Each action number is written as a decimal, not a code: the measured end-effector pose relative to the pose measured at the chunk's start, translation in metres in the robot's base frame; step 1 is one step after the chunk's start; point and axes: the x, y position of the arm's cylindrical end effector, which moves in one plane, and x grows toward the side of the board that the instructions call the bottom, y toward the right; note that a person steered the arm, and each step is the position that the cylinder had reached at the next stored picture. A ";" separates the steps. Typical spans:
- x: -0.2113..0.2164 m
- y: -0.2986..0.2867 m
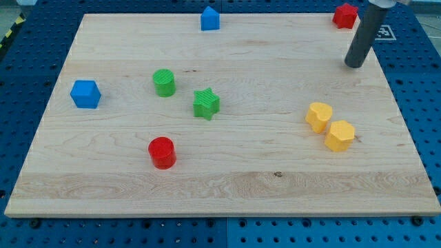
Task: Push the yellow hexagon slightly towards down
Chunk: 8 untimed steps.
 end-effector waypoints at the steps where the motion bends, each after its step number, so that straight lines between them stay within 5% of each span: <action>1: 0.026 0.000; 5: 0.120 -0.013; 8: 0.128 -0.050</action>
